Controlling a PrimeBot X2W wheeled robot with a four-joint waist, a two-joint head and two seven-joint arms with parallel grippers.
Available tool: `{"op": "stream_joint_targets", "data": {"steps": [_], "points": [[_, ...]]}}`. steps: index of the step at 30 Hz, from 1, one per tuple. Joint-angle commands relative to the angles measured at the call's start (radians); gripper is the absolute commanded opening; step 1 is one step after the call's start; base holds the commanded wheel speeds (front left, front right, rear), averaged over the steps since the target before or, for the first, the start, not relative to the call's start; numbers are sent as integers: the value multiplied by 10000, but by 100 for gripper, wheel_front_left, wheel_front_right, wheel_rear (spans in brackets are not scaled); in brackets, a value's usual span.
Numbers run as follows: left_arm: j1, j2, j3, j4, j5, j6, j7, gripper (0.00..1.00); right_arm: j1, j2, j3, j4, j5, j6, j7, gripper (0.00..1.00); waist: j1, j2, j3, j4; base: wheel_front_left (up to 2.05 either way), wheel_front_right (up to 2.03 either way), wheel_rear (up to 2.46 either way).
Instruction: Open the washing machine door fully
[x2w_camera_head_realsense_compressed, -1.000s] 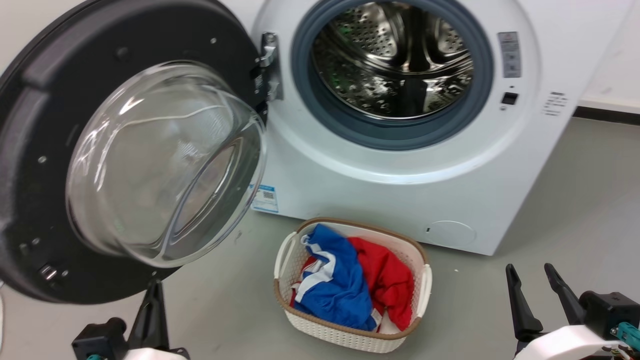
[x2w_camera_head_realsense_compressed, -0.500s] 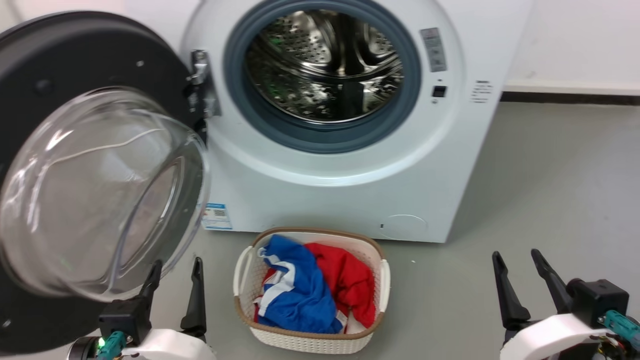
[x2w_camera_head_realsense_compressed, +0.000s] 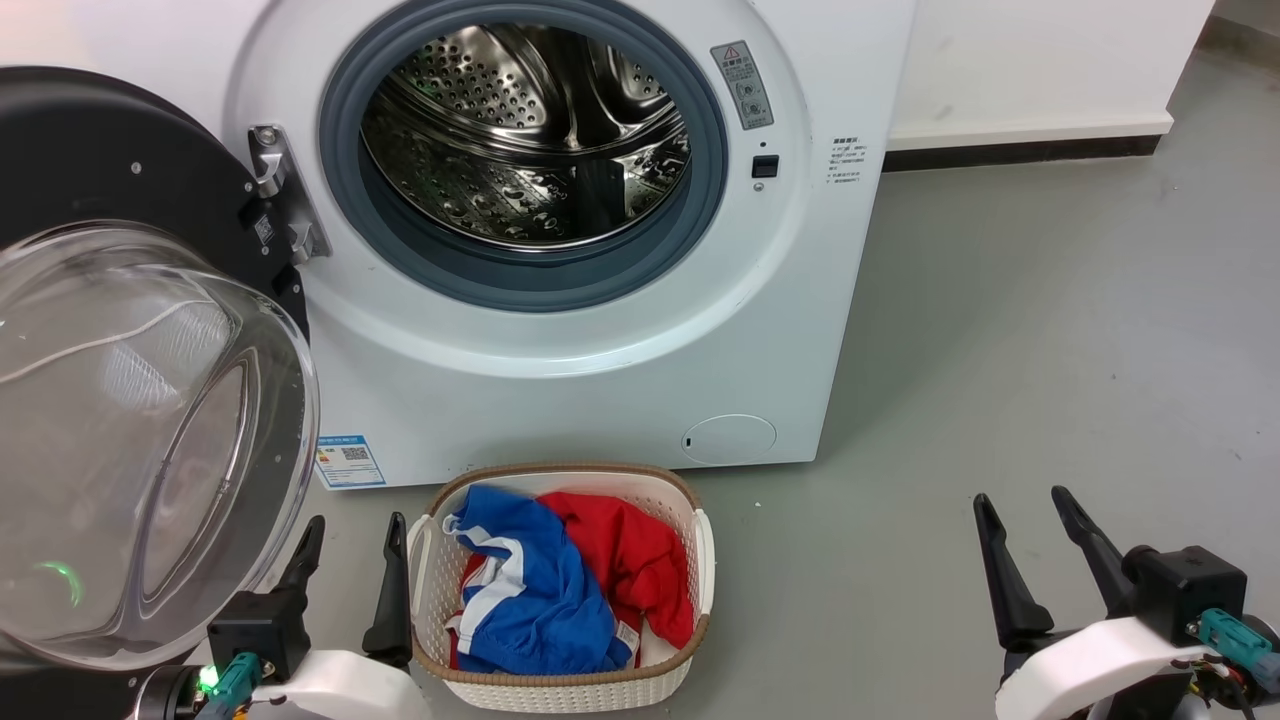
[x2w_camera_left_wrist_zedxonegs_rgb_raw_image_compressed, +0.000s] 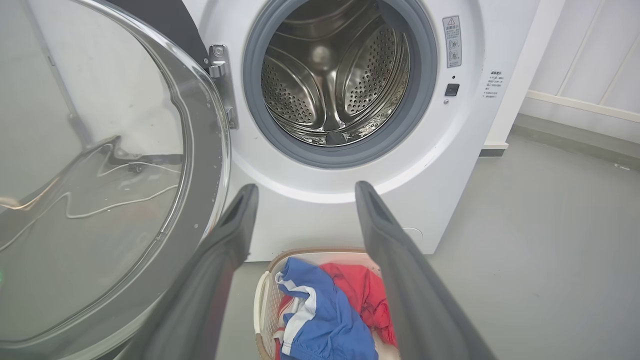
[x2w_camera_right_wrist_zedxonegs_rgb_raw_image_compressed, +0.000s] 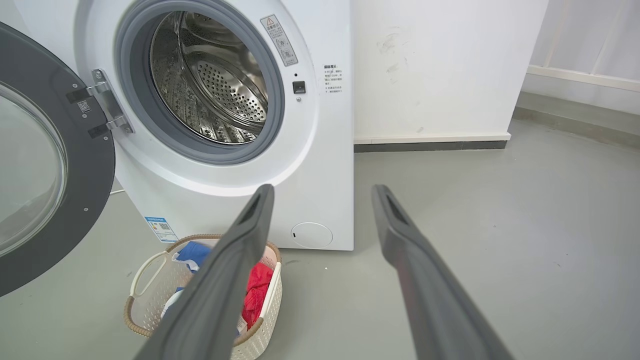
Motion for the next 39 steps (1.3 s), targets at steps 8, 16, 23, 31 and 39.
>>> {"op": "stream_joint_targets", "data": {"steps": [8, 16, 23, 31, 39], "points": [[-41, 54, -42, 87, 7, 84, -68, 100, 67, -30, -83, -79, -17, 1, -26, 100, 1, 0, 40, -19, 0, 0, 0], [-57, 39, -103, 56, -23, 124, -43, 100, 79, 15, -126, -95, -49, 1, -36, 100, 1, 0, 11, -37, 0, 0, 0], [184, -131, -182, 260, -76, 109, 16, 0, 175, 33, -96, 196, 1, 0, 1, 0, 1, 0, 2, -43, 0, 0, 0], [74, -372, 197, 332, -1251, -220, 301, 0, -15, 53, -206, 415, 1443, 0, 116, 0, 1, 0, 25, -8, 0, 0, 0], [-96, -620, 598, 509, -2462, -601, 609, 0, -215, 73, -323, 646, 2924, 0, 236, 0, 1, 0, 49, 34, 0, 0, 0]]}}
